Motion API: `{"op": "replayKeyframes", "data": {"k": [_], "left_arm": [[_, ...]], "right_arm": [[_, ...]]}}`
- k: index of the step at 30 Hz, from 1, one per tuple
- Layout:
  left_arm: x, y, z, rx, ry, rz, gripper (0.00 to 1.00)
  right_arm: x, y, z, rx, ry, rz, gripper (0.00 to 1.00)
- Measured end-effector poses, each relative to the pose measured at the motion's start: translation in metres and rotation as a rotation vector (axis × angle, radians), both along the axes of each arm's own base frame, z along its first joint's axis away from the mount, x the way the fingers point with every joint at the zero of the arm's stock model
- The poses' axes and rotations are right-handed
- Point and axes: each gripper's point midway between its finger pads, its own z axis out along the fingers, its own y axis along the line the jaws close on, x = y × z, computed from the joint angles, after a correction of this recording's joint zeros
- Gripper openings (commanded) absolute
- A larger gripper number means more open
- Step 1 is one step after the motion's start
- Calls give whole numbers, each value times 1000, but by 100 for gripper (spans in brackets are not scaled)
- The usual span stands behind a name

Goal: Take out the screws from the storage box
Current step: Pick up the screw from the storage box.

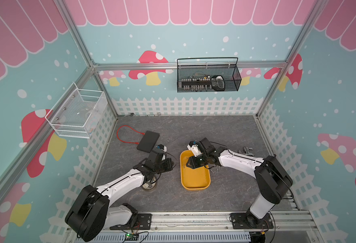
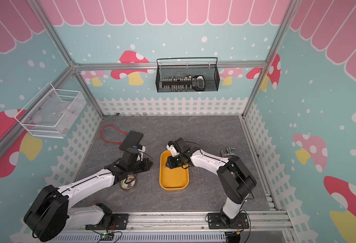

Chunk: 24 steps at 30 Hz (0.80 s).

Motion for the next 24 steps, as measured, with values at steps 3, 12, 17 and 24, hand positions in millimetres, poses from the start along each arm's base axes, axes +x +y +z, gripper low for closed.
{"op": "replayKeyframes", "data": {"k": [3,12,17,24], "left_arm": [[-5,-3,-5,-32,13,-12,2],[-6,-12,-10,-74,19,-39,2],[-7,-16,-14,-84,31,-57,2],[-10,-22,-21,-91,49,-77,2]], "right_arm": [[2,2,-15,-41,19,6,36],[1,17,-35,-136,19,44,36],[-1,16,-45,-179,20,49,35],[5,21,-47,-205,-1,46,30]]}}
